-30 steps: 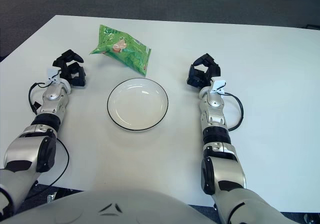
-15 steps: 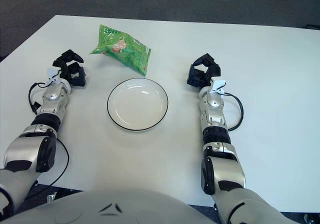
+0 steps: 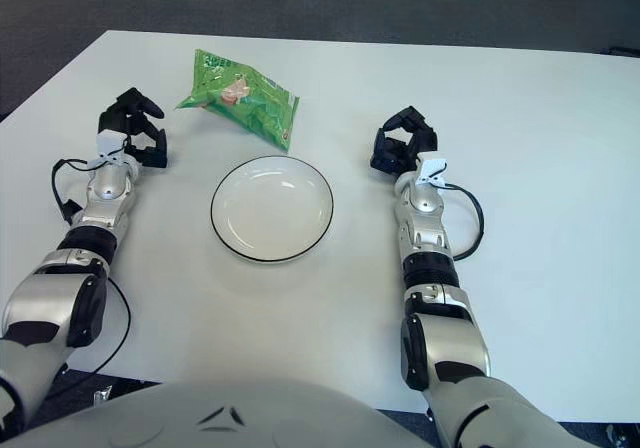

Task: Put the snack into the plate.

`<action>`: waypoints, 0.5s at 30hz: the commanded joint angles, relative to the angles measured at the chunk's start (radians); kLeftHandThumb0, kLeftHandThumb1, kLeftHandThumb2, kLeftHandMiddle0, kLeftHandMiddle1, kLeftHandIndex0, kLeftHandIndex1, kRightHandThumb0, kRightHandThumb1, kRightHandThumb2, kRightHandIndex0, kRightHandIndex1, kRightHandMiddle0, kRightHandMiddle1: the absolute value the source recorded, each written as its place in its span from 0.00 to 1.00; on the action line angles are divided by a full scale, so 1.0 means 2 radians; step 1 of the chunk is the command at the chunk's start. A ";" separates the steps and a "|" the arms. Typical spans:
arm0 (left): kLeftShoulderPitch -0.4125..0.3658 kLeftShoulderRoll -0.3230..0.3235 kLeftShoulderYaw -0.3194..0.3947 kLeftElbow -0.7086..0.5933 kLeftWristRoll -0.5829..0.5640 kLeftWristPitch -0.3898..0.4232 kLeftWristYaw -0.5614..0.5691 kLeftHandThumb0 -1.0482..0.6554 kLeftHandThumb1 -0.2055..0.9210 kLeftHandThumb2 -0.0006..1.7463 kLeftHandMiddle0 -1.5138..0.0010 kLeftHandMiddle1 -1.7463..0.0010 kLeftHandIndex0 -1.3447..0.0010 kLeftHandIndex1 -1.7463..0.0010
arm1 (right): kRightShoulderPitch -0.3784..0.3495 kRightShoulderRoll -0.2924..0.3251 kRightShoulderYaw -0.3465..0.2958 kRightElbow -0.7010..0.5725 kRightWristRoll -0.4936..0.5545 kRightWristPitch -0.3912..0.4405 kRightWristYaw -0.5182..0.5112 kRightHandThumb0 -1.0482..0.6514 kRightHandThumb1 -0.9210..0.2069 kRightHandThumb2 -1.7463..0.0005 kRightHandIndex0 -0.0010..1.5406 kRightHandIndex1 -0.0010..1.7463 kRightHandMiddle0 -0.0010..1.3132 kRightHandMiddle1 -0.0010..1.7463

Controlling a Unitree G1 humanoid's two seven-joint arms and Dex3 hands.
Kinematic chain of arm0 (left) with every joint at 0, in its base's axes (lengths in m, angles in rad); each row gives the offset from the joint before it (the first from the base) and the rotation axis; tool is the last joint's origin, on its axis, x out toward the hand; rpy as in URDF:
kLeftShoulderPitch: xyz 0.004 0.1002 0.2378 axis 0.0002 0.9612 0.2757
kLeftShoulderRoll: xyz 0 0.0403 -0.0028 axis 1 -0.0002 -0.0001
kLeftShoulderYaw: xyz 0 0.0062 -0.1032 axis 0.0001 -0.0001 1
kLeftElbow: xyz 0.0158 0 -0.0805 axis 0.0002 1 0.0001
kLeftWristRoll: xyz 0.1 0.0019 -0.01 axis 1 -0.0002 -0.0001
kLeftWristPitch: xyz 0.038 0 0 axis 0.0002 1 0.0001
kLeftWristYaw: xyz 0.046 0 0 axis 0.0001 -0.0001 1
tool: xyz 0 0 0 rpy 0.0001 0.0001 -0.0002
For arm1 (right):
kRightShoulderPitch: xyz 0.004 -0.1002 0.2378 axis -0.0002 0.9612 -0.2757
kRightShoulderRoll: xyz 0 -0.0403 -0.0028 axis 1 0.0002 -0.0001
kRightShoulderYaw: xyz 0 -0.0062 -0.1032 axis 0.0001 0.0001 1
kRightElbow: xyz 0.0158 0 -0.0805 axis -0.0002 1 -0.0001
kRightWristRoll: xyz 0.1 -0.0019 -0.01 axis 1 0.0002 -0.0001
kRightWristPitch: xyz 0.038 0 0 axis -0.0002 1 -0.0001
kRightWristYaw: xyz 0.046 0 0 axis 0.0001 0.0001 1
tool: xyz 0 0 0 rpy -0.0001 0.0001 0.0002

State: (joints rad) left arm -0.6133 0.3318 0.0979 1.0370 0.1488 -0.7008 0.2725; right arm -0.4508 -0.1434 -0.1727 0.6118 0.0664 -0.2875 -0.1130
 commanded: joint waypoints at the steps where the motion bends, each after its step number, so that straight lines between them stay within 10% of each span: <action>1: 0.042 0.009 -0.007 0.000 0.023 -0.022 0.028 0.61 0.11 1.00 0.41 0.00 0.46 0.03 | 0.050 0.014 0.002 0.019 -0.003 0.014 -0.002 0.32 0.59 0.20 0.87 1.00 0.51 1.00; 6: 0.069 0.026 -0.018 -0.097 0.086 -0.003 0.086 0.61 0.16 0.97 0.43 0.00 0.51 0.02 | 0.053 0.016 0.003 0.013 -0.003 0.017 -0.002 0.32 0.59 0.20 0.87 1.00 0.51 1.00; 10: 0.091 0.034 -0.031 -0.163 0.136 0.055 0.104 0.61 0.42 0.78 0.57 0.01 0.67 0.02 | 0.053 0.018 0.004 0.009 -0.003 0.020 -0.002 0.32 0.59 0.20 0.87 1.00 0.51 1.00; 12: 0.104 0.040 -0.038 -0.205 0.160 0.097 0.098 0.51 0.67 0.58 0.80 0.08 0.74 0.01 | 0.054 0.019 0.004 0.007 -0.002 0.022 -0.002 0.32 0.59 0.20 0.86 1.00 0.51 1.00; 15: 0.119 0.049 -0.044 -0.260 0.187 0.150 0.083 0.30 0.76 0.46 0.93 0.19 0.92 0.14 | 0.055 0.021 0.006 0.003 -0.004 0.026 -0.004 0.32 0.59 0.20 0.86 1.00 0.51 1.00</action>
State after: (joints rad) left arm -0.4080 0.4008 0.0258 0.6210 0.4679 -0.4940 0.4593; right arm -0.4380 -0.1431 -0.1690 0.5791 0.0636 -0.2635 -0.1152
